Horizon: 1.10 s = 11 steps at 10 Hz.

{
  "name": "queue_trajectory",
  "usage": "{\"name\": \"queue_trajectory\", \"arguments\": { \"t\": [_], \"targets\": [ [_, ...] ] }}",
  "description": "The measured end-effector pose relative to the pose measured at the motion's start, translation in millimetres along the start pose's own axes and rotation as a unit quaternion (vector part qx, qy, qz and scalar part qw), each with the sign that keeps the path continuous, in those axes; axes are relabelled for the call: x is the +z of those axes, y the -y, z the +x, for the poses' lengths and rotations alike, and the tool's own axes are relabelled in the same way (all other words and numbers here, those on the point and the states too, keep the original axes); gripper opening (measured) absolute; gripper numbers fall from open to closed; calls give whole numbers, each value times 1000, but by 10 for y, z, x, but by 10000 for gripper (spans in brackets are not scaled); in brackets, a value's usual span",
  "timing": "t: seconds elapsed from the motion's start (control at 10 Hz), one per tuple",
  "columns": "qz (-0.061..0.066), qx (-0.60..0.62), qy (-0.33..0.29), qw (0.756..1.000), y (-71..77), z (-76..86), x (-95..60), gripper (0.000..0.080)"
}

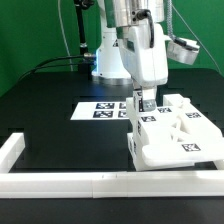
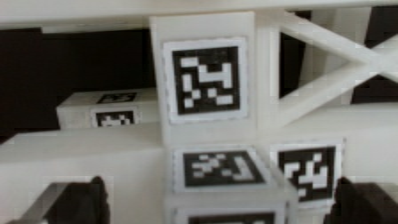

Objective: Assemble chair

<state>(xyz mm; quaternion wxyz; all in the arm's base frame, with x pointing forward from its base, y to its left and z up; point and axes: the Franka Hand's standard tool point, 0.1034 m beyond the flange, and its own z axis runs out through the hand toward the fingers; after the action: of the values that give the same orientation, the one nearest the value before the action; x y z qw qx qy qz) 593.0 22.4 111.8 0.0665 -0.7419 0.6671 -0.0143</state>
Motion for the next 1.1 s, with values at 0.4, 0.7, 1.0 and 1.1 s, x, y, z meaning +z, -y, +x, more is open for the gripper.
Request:
{"name": "queue_trajectory", "arguments": {
  "t": [0.4,0.7,1.0,1.1],
  "targets": [
    [-6,-49,31,998,-67,-450,-348,649],
    [-6,-55,33,998,-70,-507,-352,649],
    [-6,-55,33,998,-72,-512,-346,649],
    [-6,-55,33,998,-73,-512,-346,649]
  ]
}}
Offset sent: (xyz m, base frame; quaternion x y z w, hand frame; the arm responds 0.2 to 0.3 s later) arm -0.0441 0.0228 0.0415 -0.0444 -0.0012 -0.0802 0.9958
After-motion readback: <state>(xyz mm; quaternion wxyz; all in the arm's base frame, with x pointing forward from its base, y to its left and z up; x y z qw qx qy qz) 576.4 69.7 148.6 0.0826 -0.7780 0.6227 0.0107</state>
